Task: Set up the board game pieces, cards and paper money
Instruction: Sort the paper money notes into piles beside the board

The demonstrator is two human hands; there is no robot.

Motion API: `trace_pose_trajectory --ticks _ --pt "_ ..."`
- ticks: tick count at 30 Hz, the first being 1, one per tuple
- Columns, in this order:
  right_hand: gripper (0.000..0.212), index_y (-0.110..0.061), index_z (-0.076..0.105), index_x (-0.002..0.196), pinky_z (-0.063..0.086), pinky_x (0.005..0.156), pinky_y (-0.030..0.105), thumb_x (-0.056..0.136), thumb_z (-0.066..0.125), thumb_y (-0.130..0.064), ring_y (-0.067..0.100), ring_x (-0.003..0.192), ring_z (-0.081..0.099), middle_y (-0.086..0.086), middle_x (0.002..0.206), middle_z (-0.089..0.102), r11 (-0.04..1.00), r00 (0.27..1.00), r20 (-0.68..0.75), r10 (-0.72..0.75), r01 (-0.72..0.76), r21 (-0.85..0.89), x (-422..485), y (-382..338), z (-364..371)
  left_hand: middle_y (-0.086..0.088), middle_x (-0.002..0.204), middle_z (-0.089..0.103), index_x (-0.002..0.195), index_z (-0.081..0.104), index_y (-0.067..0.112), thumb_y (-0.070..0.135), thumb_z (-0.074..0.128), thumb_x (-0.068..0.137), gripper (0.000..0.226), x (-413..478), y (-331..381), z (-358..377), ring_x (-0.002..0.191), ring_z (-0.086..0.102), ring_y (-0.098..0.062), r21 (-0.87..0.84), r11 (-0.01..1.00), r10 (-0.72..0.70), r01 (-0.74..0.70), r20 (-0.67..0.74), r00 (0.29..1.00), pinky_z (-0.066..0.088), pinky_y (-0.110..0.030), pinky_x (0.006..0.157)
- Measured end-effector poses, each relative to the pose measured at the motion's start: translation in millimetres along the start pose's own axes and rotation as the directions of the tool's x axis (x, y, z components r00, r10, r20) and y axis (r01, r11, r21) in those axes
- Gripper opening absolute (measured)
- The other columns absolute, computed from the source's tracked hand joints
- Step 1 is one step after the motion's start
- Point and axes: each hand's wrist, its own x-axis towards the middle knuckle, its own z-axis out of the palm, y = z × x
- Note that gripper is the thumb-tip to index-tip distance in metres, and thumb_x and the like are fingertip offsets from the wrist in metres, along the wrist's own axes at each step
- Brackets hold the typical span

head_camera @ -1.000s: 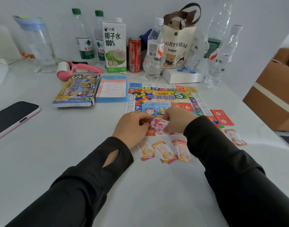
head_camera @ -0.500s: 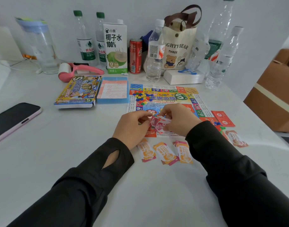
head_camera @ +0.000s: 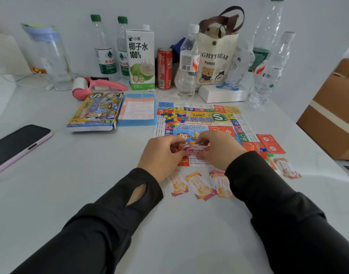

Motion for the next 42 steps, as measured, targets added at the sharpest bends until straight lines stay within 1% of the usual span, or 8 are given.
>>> trace_pose_trajectory --ticks 7,14,23,27,30,35,38,42 --pt "0.022 -0.02 0.061 0.106 0.038 0.066 0.017 0.086 0.061 -0.011 0.007 0.076 0.048 -0.006 0.091 0.055 0.996 0.997 -0.078 -0.028 0.034 0.079 1.2 1.7 2.3 0.003 0.106 0.066 0.121 0.061 0.023 0.024 0.065 0.085 0.036 2.0 -1.7 0.3 0.079 0.052 -0.001 -0.025 1.0 -0.001 0.0 -0.015 1.0 0.035 0.0 0.064" --pt "0.026 -0.021 0.06 0.112 0.036 0.073 0.019 0.088 0.059 -0.013 0.01 0.08 0.048 -0.006 0.09 0.054 0.993 0.993 -0.111 -0.03 0.042 0.111 0.7 0.6 3.1 0.006 0.102 0.067 0.125 0.057 0.028 0.024 0.063 0.087 0.039 0.6 1.2 0.0 0.074 0.052 0.0 -0.069 0.998 0.005 -0.009 -0.056 0.998 0.037 -0.005 0.069" --pt "0.018 -0.017 0.064 0.106 0.039 0.067 0.019 0.093 0.051 -0.019 0.011 0.081 0.05 -0.002 0.096 0.062 0.998 0.995 -0.101 -0.024 0.029 0.056 -0.1 -4.0 3.7 0.004 0.127 0.058 0.126 0.056 0.028 0.032 0.049 0.094 0.034 -3.9 3.4 -0.8 0.112 0.054 -0.011 0.108 0.991 0.079 -0.077 -0.01 0.997 0.033 -0.012 0.08" --pt "0.015 -0.015 0.066 0.097 0.043 0.07 0.022 0.092 0.053 -0.016 0.013 0.078 0.053 0.001 0.09 0.064 0.999 0.992 -0.12 -0.026 0.03 0.037 -0.8 -4.3 3.3 0.004 0.119 0.063 0.121 0.061 0.026 0.03 0.053 0.092 0.03 -5.4 5.1 -1.1 0.095 0.058 -0.005 0.052 0.997 0.067 -0.065 -0.03 0.997 0.034 -0.003 0.072" --pt "0.011 -0.013 0.069 0.091 0.051 0.071 0.025 0.086 0.061 -0.007 0.014 0.074 0.058 0.0 0.08 0.063 0.973 0.972 -0.234 -0.002 0.056 0.223 -1.6 -1.5 -0.2 0.009 0.095 0.067 0.111 0.067 0.026 0.024 0.062 0.088 0.024 -4.9 9.1 -4.0 0.074 0.058 0.0 -0.151 0.988 -0.051 0.038 -0.085 0.995 0.04 -0.004 0.062" --pt "0.012 -0.014 0.067 0.081 0.048 0.051 0.011 0.081 0.067 -0.002 0.002 0.051 0.058 0.001 0.068 0.065 0.776 0.974 -0.195 0.119 0.032 0.63 -12.0 0.1 -12.1 0.007 0.076 0.068 0.089 0.068 0.023 0.015 0.066 0.083 0.011 -8.8 14.7 -16.0 0.059 0.067 -0.006 -0.632 0.718 -0.267 0.29 0.135 0.954 0.052 -0.016 0.051" --pt "0.015 -0.015 0.066 0.077 0.046 0.047 0.019 0.081 0.066 0.0 0.005 0.044 0.054 -0.002 0.057 0.064 0.594 0.977 -0.086 0.198 -0.049 0.803 -17.5 2.6 -12.4 -0.006 0.076 0.071 0.077 0.07 0.018 0.014 0.068 0.08 0.006 -11.4 16.1 -17.3 0.055 0.063 -0.01 -0.722 0.591 -0.28 0.359 0.234 0.931 0.05 -0.02 0.049" --pt "0.012 -0.012 0.068 0.076 0.04 0.043 0.02 0.083 0.063 -0.003 0.01 0.045 0.046 0.0 0.051 0.057 0.314 0.959 0.085 0.272 -0.172 0.934 -23.3 3.8 -11.2 -0.008 0.071 0.07 0.071 0.071 0.017 0.011 0.068 0.079 0.011 -14.9 18.3 -16.6 0.053 0.059 -0.013 -0.75 0.58 -0.228 0.32 0.227 0.947 0.05 -0.021 0.05"
